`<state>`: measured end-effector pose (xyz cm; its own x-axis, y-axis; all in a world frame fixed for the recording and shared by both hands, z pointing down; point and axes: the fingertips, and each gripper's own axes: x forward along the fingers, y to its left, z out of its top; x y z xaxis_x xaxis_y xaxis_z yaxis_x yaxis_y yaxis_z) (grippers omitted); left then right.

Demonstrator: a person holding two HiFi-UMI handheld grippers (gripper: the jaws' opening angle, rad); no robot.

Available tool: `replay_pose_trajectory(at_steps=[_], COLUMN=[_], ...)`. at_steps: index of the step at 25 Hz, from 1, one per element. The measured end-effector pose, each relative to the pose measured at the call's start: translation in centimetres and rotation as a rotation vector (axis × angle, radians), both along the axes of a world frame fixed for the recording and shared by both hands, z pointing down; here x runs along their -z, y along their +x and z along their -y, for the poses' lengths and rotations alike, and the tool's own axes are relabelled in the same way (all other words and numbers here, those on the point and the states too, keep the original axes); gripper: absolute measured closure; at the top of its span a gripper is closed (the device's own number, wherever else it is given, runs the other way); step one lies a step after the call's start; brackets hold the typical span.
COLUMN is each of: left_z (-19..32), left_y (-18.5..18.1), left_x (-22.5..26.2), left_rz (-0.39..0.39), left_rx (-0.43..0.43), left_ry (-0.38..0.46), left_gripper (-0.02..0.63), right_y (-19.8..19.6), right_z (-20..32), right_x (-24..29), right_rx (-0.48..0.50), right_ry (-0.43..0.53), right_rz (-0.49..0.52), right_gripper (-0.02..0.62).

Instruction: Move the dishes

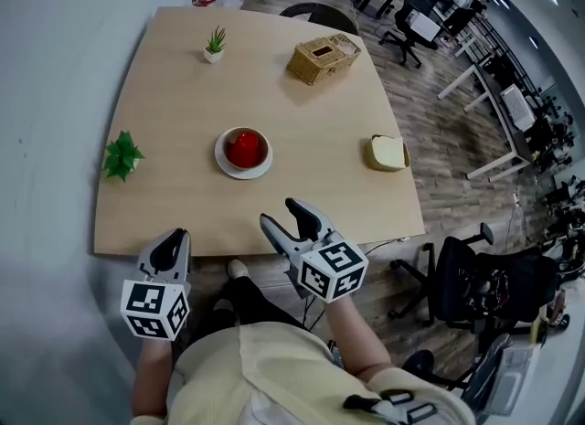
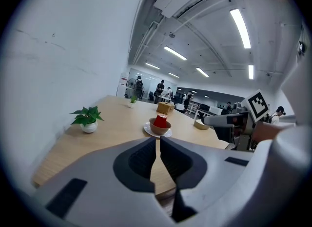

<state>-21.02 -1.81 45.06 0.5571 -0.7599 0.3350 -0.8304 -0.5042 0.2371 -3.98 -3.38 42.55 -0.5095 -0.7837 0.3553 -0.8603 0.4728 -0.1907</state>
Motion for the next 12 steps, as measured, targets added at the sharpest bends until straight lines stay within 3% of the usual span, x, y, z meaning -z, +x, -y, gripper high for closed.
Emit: replay_pose_trajectory(at_steps=[12], left_z=[6.7], left_y=[1.3], left_x=[-1.2], left_rz=[0.026], left_rx=[0.072], left_ry=[-0.018], left_gripper=[0.588], right_y=[0.1], right_z=[8.6], right_x=[-2.4], right_rx=[0.099], right_ry=[-0.03], right_rz=[-0.049], right_gripper=[0.341])
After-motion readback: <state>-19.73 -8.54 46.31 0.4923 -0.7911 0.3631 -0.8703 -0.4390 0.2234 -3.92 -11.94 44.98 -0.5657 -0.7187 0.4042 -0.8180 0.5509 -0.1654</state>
